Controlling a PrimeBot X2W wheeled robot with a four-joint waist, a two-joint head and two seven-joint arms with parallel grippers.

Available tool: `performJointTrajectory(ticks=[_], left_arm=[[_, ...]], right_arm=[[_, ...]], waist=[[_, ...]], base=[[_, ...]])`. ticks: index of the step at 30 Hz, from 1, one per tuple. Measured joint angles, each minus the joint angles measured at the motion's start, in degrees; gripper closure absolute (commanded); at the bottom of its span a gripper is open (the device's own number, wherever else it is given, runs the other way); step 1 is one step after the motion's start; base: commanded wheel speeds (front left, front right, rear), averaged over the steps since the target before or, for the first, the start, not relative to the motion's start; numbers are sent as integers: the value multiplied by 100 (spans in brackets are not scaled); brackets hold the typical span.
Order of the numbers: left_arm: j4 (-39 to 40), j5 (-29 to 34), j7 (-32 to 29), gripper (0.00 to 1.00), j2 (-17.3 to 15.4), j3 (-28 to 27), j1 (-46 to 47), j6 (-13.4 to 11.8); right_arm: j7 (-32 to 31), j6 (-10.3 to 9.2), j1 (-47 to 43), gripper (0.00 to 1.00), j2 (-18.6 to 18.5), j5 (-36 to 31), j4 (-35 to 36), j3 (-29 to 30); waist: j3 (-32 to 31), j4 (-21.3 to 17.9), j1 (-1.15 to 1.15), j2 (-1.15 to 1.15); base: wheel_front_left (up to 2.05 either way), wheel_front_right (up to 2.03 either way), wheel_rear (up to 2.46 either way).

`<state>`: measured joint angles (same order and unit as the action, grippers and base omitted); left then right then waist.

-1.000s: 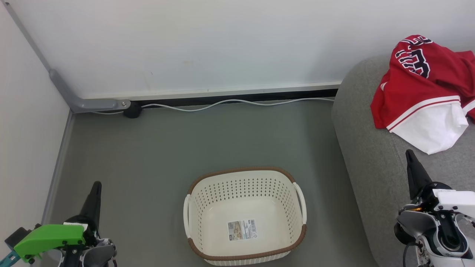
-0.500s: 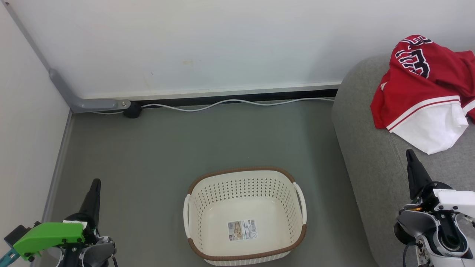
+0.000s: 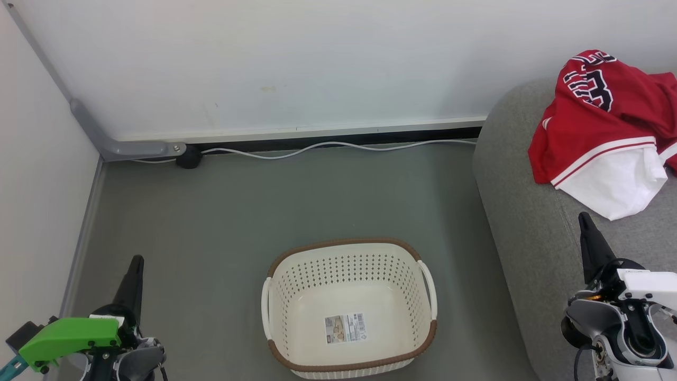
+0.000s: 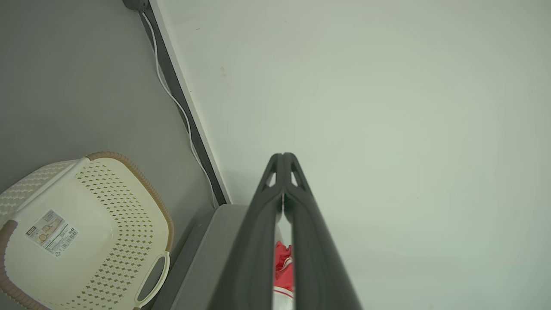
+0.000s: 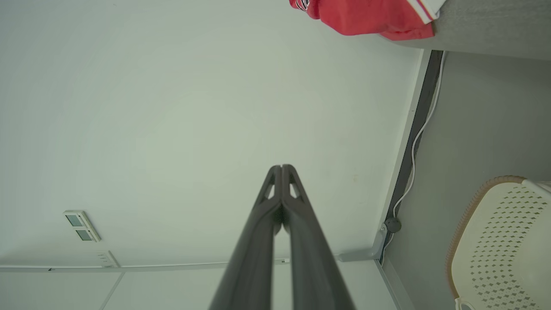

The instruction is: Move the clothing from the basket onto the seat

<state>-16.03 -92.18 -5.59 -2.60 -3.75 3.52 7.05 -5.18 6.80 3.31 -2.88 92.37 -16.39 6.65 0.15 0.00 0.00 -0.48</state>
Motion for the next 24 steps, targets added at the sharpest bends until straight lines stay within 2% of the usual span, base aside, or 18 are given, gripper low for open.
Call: performJointTrajectory(ticks=[24], left_arm=[[-8,0,0,100,0,-4,1,0]], right_arm=[[0,0,2,100,1,0,10,9]], waist=[[0,0,0,0]], base=[[0,0,0]])
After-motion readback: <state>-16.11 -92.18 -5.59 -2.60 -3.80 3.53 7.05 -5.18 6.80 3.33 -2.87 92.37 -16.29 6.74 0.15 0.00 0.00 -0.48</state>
